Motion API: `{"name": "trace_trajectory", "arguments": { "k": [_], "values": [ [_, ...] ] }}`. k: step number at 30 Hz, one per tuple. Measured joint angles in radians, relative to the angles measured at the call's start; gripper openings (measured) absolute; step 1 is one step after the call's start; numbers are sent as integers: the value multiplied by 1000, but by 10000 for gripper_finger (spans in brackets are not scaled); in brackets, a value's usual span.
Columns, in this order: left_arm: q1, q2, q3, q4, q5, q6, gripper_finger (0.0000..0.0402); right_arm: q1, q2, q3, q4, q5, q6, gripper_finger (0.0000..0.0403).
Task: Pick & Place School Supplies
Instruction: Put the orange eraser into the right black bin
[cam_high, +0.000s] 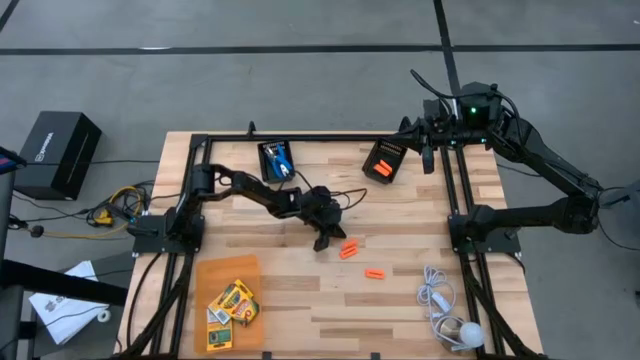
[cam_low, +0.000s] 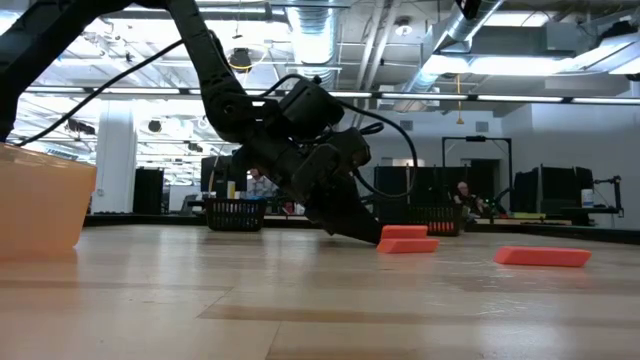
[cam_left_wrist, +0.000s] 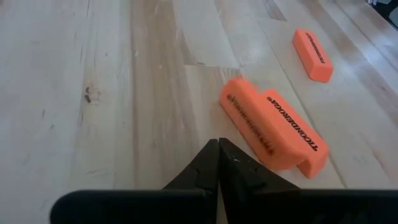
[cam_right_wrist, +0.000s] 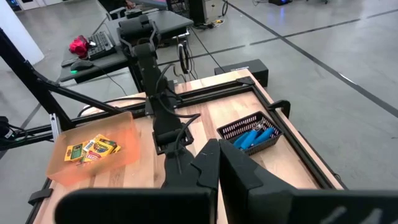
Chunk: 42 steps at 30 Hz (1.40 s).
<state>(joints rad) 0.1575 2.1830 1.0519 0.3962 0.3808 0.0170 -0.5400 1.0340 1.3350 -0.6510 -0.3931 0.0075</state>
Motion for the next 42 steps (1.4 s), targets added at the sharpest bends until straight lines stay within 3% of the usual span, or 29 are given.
{"name": "trace_trajectory", "arguments": {
  "k": [10, 14, 20, 25, 33, 42],
  "values": [
    [29, -51, -2, -9, -33, -67, 2, 0, 0, 0, 17, 17, -21, 0],
    [27, -150, -4, -87, -90, -83, 1, 0, 0, 0, 91, 27, -31, 0],
    [1, -323, 47, -329, -112, -59, 4, 0, 0, 62, 133, 79, -35, 0],
    [15, -431, 93, -375, -133, -168, 43, -28, 2, 105, 128, 85, -25, 11],
    [29, -472, 92, -385, -164, -365, 134, -71, -1, 129, 118, 82, -21, 77],
    [61, -578, 93, -456, -198, -342, 154, -66, 21, 128, -227, -24, -125, 123]
  ]
}}
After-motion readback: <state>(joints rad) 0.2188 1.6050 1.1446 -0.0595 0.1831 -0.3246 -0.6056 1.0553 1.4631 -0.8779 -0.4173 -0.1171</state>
